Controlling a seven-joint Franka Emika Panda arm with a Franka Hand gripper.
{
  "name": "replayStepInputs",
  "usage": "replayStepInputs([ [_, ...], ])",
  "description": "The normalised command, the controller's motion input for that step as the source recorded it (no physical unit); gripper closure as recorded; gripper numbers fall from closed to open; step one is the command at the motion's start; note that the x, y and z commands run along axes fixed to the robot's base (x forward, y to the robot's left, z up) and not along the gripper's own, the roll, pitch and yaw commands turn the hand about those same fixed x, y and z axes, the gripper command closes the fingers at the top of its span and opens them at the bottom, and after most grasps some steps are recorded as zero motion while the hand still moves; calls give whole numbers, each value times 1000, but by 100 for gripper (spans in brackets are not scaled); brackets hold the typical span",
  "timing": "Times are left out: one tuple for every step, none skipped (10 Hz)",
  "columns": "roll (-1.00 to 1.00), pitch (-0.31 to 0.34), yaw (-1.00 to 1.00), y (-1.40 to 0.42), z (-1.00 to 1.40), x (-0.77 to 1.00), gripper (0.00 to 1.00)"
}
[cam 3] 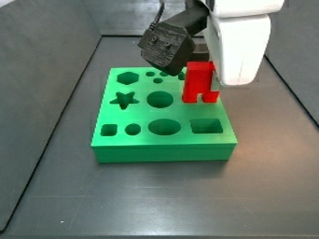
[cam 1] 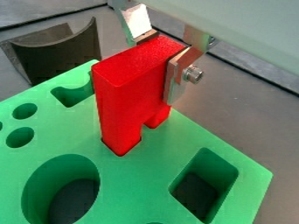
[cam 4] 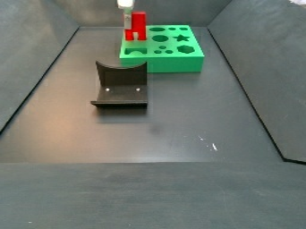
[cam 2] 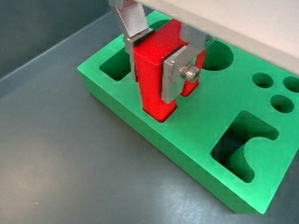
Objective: Insert the double-square object.
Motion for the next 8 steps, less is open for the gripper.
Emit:
replayStepInputs([
  [-126, -29, 0, 160, -220, 0, 100],
  [0, -11, 0, 0, -63, -31, 100],
  [0, -7, -3, 0, -89, 0, 100],
  [-9, -24, 0, 0, -246, 0, 100],
  [-73, -74, 0, 43, -351, 0, 100],
  [-99, -114, 0, 0, -183, -31, 100],
  [0, -31, 0, 0, 0, -17, 100],
  [0, 0, 0, 0, 0, 0, 100],
])
